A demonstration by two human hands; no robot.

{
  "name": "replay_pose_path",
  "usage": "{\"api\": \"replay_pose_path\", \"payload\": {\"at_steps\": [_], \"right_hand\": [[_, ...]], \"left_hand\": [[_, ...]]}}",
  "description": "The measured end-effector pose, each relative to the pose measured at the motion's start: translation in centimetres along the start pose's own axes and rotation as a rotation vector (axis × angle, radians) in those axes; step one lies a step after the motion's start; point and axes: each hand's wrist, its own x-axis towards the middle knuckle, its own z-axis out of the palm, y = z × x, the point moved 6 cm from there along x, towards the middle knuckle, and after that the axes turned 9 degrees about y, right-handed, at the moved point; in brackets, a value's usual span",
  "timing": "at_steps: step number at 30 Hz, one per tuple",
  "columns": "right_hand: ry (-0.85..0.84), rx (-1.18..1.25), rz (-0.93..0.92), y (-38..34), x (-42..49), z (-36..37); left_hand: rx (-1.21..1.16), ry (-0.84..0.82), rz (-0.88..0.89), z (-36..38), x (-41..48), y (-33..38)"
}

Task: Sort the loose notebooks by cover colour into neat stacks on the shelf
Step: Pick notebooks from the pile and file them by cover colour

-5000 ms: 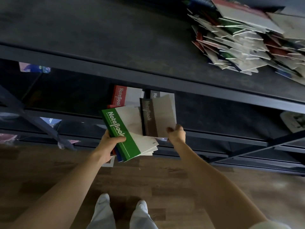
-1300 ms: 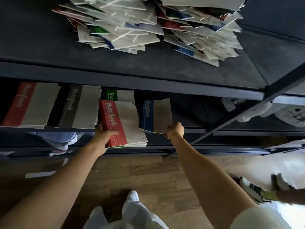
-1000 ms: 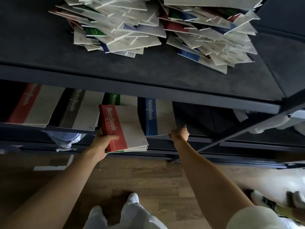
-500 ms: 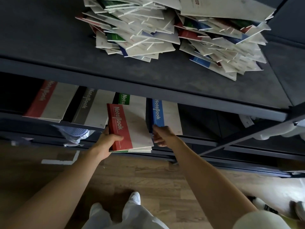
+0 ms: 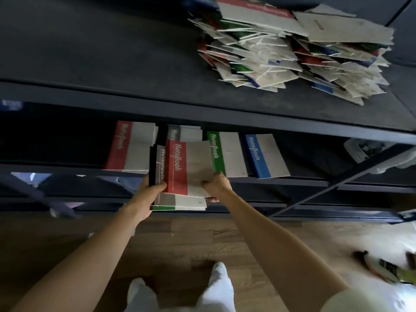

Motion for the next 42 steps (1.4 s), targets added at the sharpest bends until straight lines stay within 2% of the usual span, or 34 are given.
{"api": "replay_pose_path", "payload": {"at_steps": [4, 7, 21, 29, 35, 40, 42], "right_hand": [[-0.08, 0.105, 0.034, -3.9, -3.6, 5.3], [-0.079, 0.148, 0.054, -5.9, -5.0, 7.7], [0.236, 0.18, 0.076, -12.3, 1.0, 15.3], [0.319, 0.068, -0.003, -13.5, 2.8, 17.1], [0.343, -0.008, 0.024, -13.0, 3.2, 17.3], [0.35, -0.068, 0.05, -13.0, 2.9, 16.9], [0.341, -0.164, -0.053, -13.9, 2.3, 17.0]], "left_hand": [[0.027, 0.021, 0.03, -7.0, 0.3, 1.4], [0.002, 0.022, 0.045, -10.3, 0.8, 2.0], [-0.18, 0.192, 0.026, -22.0, 7.2, 1.7], [-0.224, 0.195, 0.029, -25.0, 9.8, 0.2], [-0.246, 0.17, -0.014, -26.1, 10.1, -1.2], [-0.371, 0.184, -0.025, -27.4, 9.6, -1.2], [-0.392, 0.194, -0.014, -28.0, 9.4, -0.8]]}}
